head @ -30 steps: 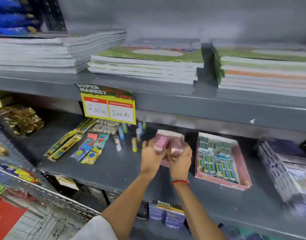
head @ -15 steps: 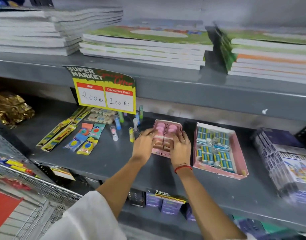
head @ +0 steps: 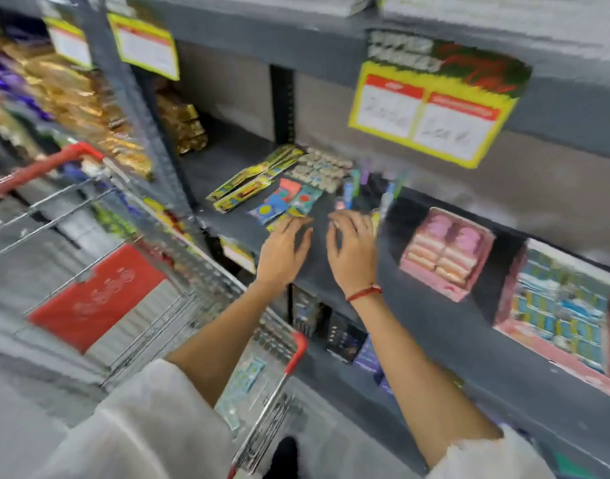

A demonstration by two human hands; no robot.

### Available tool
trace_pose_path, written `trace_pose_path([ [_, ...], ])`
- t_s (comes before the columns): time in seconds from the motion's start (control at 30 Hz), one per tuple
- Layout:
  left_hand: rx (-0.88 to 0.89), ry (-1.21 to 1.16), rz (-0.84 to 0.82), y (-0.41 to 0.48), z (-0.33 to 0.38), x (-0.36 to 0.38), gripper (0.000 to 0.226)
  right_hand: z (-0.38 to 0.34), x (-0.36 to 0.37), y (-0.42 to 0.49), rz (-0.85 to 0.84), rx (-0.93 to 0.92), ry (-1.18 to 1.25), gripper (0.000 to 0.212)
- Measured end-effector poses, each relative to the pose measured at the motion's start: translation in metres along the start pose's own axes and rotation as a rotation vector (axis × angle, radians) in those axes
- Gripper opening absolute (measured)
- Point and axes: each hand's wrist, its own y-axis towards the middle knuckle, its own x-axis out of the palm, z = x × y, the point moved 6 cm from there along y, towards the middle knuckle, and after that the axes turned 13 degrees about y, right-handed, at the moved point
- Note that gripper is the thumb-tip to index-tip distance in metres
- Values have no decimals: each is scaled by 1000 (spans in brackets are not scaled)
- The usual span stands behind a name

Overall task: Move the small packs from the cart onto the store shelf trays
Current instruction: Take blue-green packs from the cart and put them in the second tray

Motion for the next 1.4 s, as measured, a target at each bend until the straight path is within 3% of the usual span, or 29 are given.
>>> trace_pose_path([
  [0.2, -374, 122, -32, -84, -128, -25, 27, -50, 120, -63, -408, 0, 169, 15],
  [0.33, -621, 162, -198, -154, -190, -10, 31, -50, 184, -127, -752, 93, 142, 19],
  [0.57, -962, 98, -405, -262, -239, 49, 33, -6, 256, -237, -1251, 317, -29, 31],
  [0.67, -1007, 64, -513, -288, -247, 74, 34, 12, 276, -258, -1408, 335, -103, 35],
  [0.8, -1131, 46, -570, -310, -258, 103, 37, 34, 299, -282, -1536, 332, -167, 42],
  [0.93, -1442, -12, -729, -347, -262, 133, 43, 63, 309, -316, -1650, 340, -273, 34],
  [1.07, -1703, -117, -734, -385, -245, 150, 68, 82, 312, -342, -1683, 249, -387, 29],
  [1.13, -1729, -123, -728, -397, -236, 156, 77, 87, 319, -346, -1685, 198, -431, 45],
  [1.23, -1708, -115, -688, -401, -234, 160, 74, 89, 330, -349, -1708, 97, -471, 59],
  [1.33, -1725, -70, -683, -400, -236, 155, 76, 89, 334, -349, -1707, -31, -562, 51],
  [1.4, -1720, -27, -694, -398, -236, 148, 63, 87, 331, -344, -1701, -52, -633, 37],
])
